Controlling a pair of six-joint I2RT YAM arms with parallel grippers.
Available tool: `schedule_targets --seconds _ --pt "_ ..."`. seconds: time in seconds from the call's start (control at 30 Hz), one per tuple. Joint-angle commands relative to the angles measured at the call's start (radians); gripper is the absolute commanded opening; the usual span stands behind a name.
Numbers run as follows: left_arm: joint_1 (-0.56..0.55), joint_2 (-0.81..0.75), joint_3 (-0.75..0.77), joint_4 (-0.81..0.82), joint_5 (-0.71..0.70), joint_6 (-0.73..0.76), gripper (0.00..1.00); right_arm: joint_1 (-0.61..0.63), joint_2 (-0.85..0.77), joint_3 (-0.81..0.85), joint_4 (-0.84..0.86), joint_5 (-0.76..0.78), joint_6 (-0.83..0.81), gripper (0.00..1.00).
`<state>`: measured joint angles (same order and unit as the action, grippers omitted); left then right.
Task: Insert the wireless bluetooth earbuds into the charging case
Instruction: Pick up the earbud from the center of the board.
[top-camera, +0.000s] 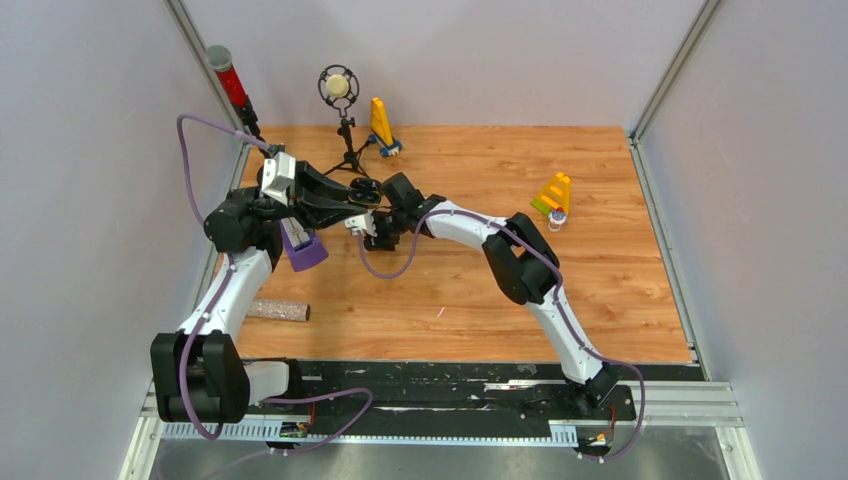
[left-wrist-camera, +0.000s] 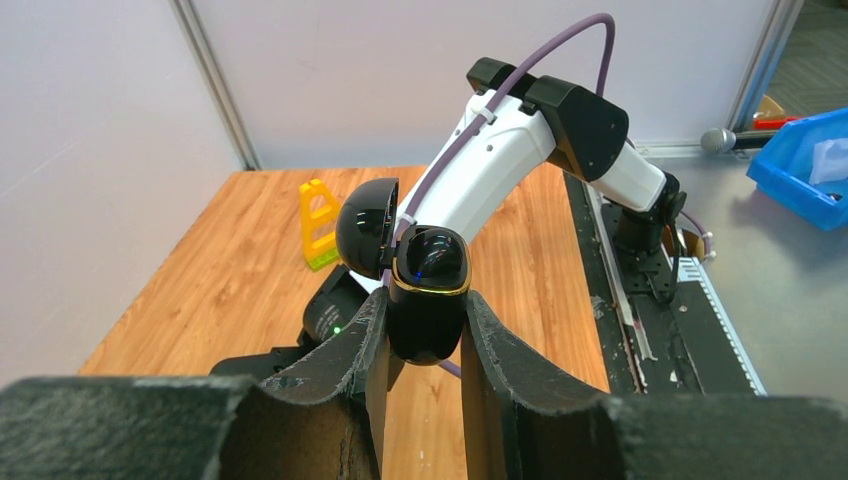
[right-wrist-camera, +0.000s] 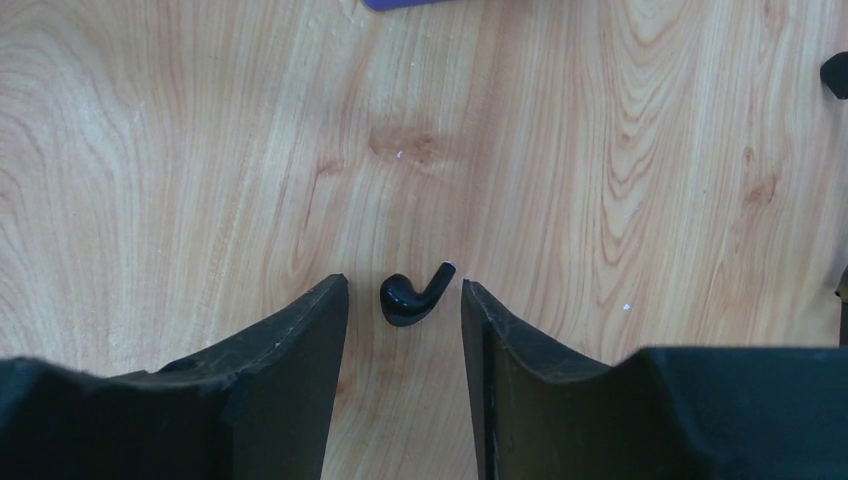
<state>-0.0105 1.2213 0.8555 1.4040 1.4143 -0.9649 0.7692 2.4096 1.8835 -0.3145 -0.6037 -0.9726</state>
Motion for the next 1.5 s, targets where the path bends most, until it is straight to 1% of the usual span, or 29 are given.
schedule_targets --seconds 0.0,0.43,0.57,0.63,0.7,0.77,1.03,1.33,1.47 --pt "0.007 -0.003 0.028 0.063 -0.016 -0.013 0.00 -0.016 0.016 -0.007 -0.077 0.012 0.016 0.44" --pt "0.007 -0.007 0.027 0.074 -0.015 -0.024 0.00 -0.016 0.080 0.075 -0.100 0.015 0.064 0.43" --pt "0.007 -0.006 0.028 0.079 -0.014 -0.029 0.00 -0.016 0.094 0.099 -0.118 0.006 0.066 0.35" --pt "0.007 -0.006 0.028 0.083 -0.014 -0.032 0.00 -0.016 0.096 0.104 -0.124 0.004 0.068 0.34" --pt "0.007 -0.006 0.028 0.085 -0.015 -0.033 0.00 -0.015 0.095 0.107 -0.129 -0.002 0.073 0.32" --pt "0.007 -0.006 0.028 0.086 -0.015 -0.034 0.00 -0.015 0.093 0.108 -0.131 -0.004 0.078 0.26" --pt "0.007 -0.009 0.027 0.086 -0.018 -0.034 0.00 -0.016 0.029 0.096 -0.149 -0.011 0.110 0.24" --pt "0.007 -0.011 0.021 0.088 -0.026 -0.029 0.00 -0.025 -0.088 0.103 -0.226 -0.123 0.191 0.22" --pt "0.007 -0.013 0.020 0.088 -0.026 -0.028 0.00 -0.042 -0.123 0.129 -0.290 -0.174 0.244 0.21"
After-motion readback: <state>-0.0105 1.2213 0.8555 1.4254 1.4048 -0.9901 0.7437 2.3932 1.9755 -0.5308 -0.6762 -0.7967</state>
